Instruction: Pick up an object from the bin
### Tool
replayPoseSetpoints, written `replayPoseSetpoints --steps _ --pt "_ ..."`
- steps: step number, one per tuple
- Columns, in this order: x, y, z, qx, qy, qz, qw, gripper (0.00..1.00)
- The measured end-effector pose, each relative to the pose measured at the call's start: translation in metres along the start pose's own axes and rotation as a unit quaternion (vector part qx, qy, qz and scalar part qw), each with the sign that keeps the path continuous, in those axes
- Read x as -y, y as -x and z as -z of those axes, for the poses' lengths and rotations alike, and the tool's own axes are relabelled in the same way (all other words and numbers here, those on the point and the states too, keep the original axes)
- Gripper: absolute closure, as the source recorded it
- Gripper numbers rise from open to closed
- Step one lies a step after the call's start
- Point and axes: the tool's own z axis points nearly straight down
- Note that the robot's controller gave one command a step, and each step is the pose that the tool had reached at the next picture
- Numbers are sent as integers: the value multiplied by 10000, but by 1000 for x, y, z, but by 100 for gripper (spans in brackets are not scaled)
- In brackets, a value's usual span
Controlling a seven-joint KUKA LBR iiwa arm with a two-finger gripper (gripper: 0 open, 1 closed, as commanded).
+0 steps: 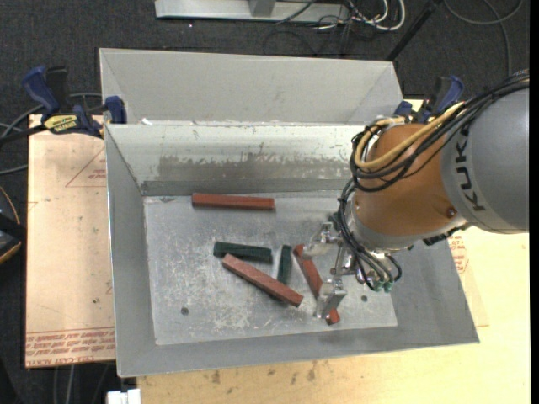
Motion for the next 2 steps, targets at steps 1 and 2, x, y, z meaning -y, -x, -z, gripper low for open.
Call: replayPoseSetpoints --steps 1,2 --pt "0 0 0 0 0 -1 10000 0" --pt "-15 43 -71 237 -3 303 9993 100"
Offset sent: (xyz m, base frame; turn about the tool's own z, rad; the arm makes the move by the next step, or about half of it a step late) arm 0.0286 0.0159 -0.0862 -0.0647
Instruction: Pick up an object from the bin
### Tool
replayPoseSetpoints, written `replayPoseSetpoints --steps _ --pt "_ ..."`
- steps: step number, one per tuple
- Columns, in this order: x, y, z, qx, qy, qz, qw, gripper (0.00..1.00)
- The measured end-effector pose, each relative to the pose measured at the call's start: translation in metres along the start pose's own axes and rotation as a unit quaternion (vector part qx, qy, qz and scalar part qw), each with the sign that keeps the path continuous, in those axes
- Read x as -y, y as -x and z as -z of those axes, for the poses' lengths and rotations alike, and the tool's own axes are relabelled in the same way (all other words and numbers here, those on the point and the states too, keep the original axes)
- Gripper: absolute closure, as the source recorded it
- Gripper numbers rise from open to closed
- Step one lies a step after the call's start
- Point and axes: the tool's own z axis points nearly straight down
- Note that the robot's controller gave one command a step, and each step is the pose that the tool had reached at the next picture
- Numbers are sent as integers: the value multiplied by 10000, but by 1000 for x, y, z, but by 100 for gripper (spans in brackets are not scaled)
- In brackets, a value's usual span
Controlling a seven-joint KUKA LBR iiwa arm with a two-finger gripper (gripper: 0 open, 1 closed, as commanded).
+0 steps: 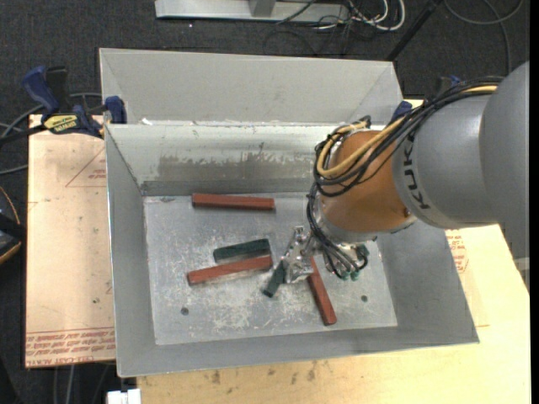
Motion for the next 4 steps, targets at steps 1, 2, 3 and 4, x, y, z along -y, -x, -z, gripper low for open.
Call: replayPoseSetpoints --steps 1,2,3,4 --pt "0 0 0 0 1 -2 10000 100" --pt "0 -8 31 -235 5 -4 9997 100" --pt "5 -6 1 -221 13 57 9997 0" --pt "6 -3 -2 -186 15 63 9998 100"
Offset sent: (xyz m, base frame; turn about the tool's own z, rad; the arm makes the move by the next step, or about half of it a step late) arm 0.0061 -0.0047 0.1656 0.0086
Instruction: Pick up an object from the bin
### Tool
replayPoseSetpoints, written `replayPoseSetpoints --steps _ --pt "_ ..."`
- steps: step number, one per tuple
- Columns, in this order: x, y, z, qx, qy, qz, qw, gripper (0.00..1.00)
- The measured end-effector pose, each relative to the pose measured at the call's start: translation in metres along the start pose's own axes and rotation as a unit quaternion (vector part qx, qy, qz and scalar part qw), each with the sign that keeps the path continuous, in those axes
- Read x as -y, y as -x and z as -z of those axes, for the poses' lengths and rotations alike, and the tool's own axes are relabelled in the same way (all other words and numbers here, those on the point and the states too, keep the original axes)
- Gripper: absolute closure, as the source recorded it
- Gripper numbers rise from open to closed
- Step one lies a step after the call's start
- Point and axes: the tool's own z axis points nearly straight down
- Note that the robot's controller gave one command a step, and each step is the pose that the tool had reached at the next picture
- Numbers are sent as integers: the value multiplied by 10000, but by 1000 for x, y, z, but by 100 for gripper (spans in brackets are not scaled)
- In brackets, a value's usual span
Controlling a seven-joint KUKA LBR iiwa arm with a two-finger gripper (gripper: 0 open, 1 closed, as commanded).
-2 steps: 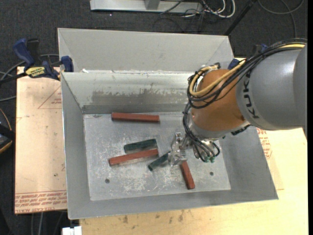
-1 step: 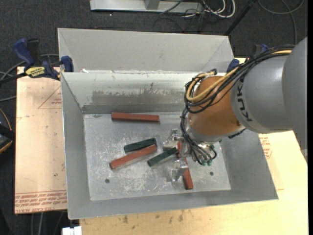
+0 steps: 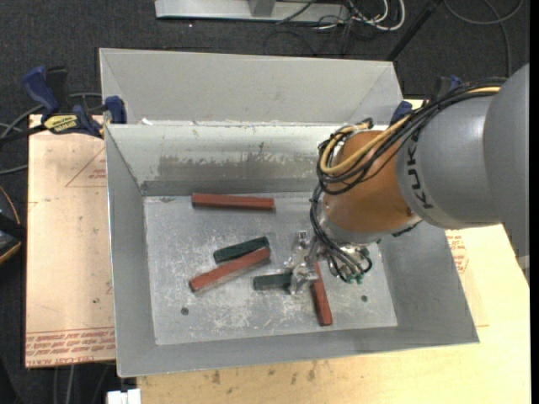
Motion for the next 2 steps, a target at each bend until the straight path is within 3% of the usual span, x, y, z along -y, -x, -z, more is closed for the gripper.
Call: replayPoseSetpoints --steps 1,2 --pt "0 0 0 0 0 -1 10000 100" --pt "13 5 132 -36 -5 125 9999 100"
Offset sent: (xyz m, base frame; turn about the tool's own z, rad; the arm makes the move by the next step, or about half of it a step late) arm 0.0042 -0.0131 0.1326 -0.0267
